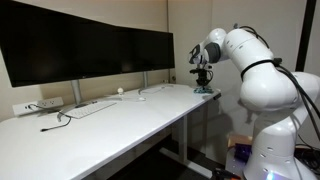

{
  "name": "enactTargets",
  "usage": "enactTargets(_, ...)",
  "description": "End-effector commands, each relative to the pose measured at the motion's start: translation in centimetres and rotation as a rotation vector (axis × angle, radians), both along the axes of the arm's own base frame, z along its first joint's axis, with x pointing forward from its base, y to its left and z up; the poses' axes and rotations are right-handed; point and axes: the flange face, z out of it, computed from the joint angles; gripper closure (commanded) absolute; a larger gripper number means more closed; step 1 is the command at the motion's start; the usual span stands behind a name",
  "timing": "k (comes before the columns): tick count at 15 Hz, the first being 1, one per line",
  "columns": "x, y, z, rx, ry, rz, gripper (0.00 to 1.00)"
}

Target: Use the blue towel to wipe the desk

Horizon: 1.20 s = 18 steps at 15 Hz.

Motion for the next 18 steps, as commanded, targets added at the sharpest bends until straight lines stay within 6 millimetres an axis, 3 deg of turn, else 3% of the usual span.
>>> enactTargets(1, -1.2, -2.5, -2.0, -0.017, 0.031, -0.079, 0.93)
enactTargets(3, -0.3, -2.5, -1.9, -0.026, 0.034, -0.106, 0.93)
enactTargets(12, 8.5, 1.8, 0.1, -0.058, -0.001, -0.049, 0.93)
enactTargets(18, 10.4, 4.2, -1.2, 0.000, 0.050, 0.022, 0.93)
